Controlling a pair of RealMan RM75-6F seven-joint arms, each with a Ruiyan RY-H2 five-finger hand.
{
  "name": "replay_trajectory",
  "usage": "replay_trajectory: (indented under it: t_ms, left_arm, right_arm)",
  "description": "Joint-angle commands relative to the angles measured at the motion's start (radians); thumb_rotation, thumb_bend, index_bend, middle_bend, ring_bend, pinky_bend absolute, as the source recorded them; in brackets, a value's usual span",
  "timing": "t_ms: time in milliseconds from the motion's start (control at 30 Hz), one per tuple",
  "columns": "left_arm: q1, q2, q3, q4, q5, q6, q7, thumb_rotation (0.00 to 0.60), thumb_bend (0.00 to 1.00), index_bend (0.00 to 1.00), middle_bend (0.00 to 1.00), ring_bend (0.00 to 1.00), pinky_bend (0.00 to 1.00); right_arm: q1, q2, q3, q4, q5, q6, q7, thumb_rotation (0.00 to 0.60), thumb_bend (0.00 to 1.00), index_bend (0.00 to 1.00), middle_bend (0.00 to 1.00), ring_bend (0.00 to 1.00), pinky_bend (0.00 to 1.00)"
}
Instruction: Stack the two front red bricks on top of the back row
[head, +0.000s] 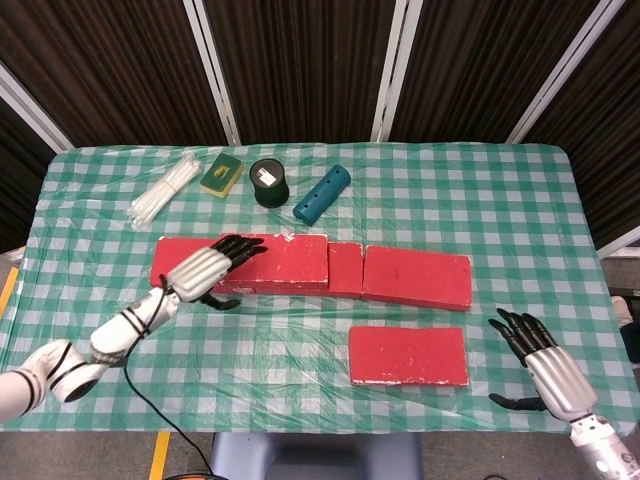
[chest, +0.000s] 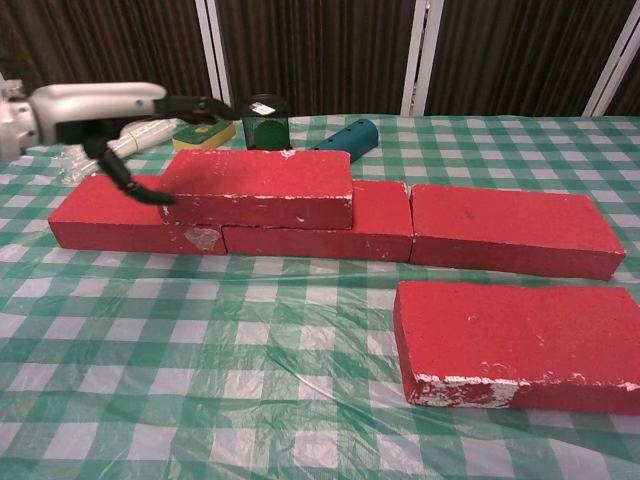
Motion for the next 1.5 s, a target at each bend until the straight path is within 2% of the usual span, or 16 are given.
replay_trajectory:
  t_ms: [33,100,200,333,700,900,1333,1500]
  left_arm:
    - [0.242,0.052,0.135,-0.078,0.063,0.236,0.167,0.600,0.26,0.00,0.00,0.00,0.01]
    - [0.334,0.026,0.161,-0.044,0.064,0.324,0.187,0.600,0.27,0.00,0.00,0.00,0.01]
    - [0.430,-0.017,0.174,0.018,0.066,0.424,0.167,0.600,0.27,0.00,0.00,0.00,0.01]
    - [0.498,-0.047,0.177,0.085,0.077,0.494,0.116,0.600,0.27,0.00,0.00,0.00,0.00]
    - [0.521,-0.050,0.144,0.115,0.090,0.480,0.121,0.600,0.26,0.00,0.00,0.00,0.00]
    - [0.528,-0.055,0.119,0.135,0.089,0.481,0.102,0.600,0.27,0.00,0.00,0.00,0.00]
    - [0.533,-0.053,0.104,0.139,0.105,0.456,0.088,0.600,0.27,0.00,0.00,0.00,0.00]
    - [0.534,-0.052,0.100,0.138,0.108,0.453,0.086,0.600,0.27,0.00,0.00,0.00,0.00]
  right_arm:
    - [0.047,-0.023,-0.002,-0.014,-0.003,-0.072,-0.012,0.557,0.08,0.00,0.00,0.00,0.00]
    - [0.083,-0.029,-0.010,-0.030,-0.002,-0.138,0.012,0.556,0.08,0.00,0.00,0.00,0.00]
    - [0.134,-0.047,-0.012,-0.035,0.003,-0.219,0.044,0.557,0.08,0.00,0.00,0.00,0.00]
    - [0.180,-0.083,0.009,-0.038,0.040,-0.293,0.021,0.555,0.08,0.00,0.00,0.00,0.00]
    - [0.276,-0.165,0.068,-0.061,0.197,-0.475,-0.089,0.556,0.08,0.00,0.00,0.00,0.00]
    - [0.310,-0.172,0.069,-0.080,0.255,-0.544,-0.153,0.556,0.08,0.00,0.00,0.00,0.00]
    - [0.326,-0.201,0.075,-0.075,0.333,-0.559,-0.196,0.553,0.08,0.00,0.00,0.00,0.00]
    - [0.327,-0.210,0.078,-0.071,0.345,-0.554,-0.204,0.555,0.08,0.02,0.07,0.00,0.04]
